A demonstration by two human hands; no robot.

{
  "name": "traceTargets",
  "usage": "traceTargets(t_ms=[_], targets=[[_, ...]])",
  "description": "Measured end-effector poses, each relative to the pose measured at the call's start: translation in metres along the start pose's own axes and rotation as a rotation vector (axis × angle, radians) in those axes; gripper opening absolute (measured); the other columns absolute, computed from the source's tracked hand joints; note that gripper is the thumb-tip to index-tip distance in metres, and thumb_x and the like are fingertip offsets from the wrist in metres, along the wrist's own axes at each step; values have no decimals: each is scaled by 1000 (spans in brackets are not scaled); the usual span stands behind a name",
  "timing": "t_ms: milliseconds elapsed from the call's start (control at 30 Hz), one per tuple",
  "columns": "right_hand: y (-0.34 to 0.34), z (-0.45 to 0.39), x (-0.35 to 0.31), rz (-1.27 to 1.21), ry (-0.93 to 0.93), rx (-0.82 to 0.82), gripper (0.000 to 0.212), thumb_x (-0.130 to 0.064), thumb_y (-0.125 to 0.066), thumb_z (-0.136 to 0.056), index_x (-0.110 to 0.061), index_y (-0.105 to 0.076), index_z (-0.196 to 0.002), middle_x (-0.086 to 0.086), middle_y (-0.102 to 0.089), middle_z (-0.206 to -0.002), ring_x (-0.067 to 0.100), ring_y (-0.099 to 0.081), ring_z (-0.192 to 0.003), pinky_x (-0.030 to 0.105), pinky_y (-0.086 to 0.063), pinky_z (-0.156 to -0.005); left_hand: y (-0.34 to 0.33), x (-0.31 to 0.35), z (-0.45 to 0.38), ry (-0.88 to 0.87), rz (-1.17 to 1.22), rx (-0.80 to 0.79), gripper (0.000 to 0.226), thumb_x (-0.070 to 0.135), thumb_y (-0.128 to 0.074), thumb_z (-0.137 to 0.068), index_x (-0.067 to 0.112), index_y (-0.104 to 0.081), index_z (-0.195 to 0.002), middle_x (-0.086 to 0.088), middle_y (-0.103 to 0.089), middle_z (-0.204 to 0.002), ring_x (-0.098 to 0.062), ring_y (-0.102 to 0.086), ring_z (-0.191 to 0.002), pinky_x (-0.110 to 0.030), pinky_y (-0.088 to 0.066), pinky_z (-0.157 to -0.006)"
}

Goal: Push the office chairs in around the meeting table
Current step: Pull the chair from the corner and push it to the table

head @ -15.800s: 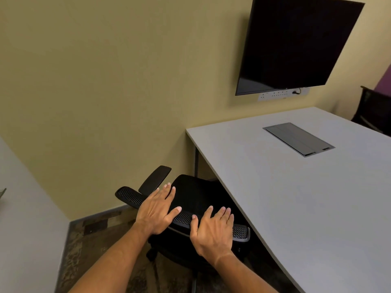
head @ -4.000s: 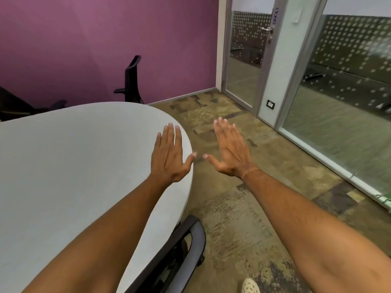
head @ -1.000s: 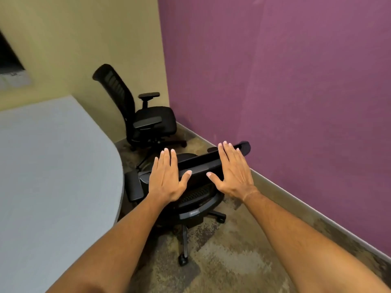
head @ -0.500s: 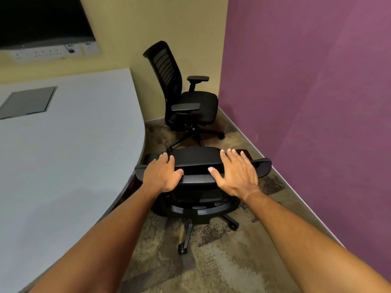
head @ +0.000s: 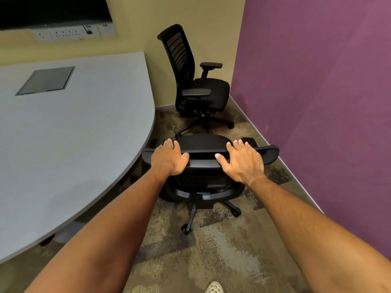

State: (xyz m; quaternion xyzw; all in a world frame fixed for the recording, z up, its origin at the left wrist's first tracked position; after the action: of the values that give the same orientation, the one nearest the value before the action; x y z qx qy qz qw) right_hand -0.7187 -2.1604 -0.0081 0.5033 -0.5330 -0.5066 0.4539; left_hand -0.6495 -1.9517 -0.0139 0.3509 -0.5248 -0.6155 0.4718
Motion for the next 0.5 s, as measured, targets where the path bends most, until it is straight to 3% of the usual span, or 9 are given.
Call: traceTargets(t_ms=[267,400,500], targets=[[10,51,8,-22,58,38,77,-64,-25,-92,-8,-47,-141,19,-49,-144,29,-37,-139,40,-24,-116,-13,22,59,41,10,9,71,48,-20,-97,2,-19,-151,-22,-19,-158,-32,-20,-145,-42,-19,-118],[18,69,12,-35,114,44,85,-67,-18,-86,-9,-50,-139,16,-52,-141,28,-40,-137,41,-26,-116,-15,33,93,123,40,23,71,50,-23,-93,0,-33,-143,-22,-36,-147,-36,-38,-131,-44,-33,-109],[22,76,21,-32,173,38,89,-69,-14,-83,-9,-51,-138,16,-53,-140,28,-41,-136,42,-26,-117,-17,47,112,176,70,40,63,47,-27,-94,0,-42,-134,-21,-44,-137,-36,-43,-124,-43,-35,-105]])
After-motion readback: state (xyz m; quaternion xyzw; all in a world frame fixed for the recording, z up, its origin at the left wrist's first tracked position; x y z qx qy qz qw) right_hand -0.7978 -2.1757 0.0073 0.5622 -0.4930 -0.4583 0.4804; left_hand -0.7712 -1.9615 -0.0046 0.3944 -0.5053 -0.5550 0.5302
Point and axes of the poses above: each hand's wrist, its own z-axis away from the middle knuckle, its own y-axis out of the back of the hand, x = y × z, the point moved 6 cm from there along -z, towards the middle knuckle
